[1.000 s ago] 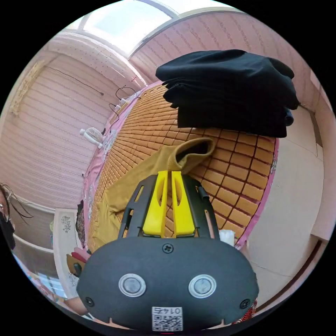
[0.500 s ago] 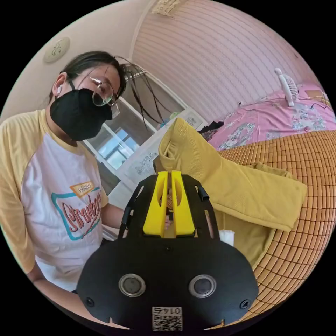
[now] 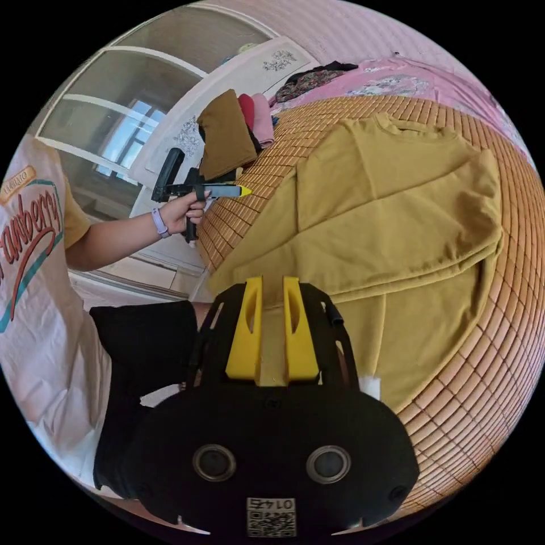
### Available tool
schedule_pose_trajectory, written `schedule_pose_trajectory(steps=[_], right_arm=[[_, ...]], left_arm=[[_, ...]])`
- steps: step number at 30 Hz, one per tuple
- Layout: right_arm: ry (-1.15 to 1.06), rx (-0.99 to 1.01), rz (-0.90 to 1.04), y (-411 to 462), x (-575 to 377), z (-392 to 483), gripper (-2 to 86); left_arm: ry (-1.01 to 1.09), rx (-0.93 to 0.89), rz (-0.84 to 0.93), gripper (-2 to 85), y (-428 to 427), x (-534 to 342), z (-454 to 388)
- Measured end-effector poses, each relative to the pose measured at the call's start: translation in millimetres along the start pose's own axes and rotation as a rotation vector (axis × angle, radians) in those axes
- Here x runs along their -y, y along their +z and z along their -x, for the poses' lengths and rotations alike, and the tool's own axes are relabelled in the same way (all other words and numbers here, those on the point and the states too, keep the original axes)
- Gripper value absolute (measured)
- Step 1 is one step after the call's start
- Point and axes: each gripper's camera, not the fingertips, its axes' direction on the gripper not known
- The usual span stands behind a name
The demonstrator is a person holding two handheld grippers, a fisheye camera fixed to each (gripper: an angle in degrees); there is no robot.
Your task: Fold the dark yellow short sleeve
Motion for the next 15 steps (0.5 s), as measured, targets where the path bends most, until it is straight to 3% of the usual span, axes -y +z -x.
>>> schedule_pose_trajectory(steps=[5, 8, 10, 13, 15], right_arm=[[0.119, -0.412, -0.229, -55, 48, -74, 15.1], [0.2, -0.505, -0.31, -75, 84, -123, 15.2], [0.288, -0.485, -0.342, -79, 103, -154, 15.1], [0.429, -0.466, -0.258, -65, 132, -200, 13.0], [0.475, -0.478, -0.177, -57, 148, -219, 5.5]], left_arm=[[0.028, -0.064, -0.139, 7.5, 14, 66, 10], [0.007, -0.147, -0.169, 9.9, 31, 121, 17], [0.011, -0.228, -0.111, 11.9, 53, 161, 17], [0.06, -0.162, 0.064, 11.5, 82, 195, 8], [0.077, -0.125, 0.156, 8.8, 95, 206, 3]])
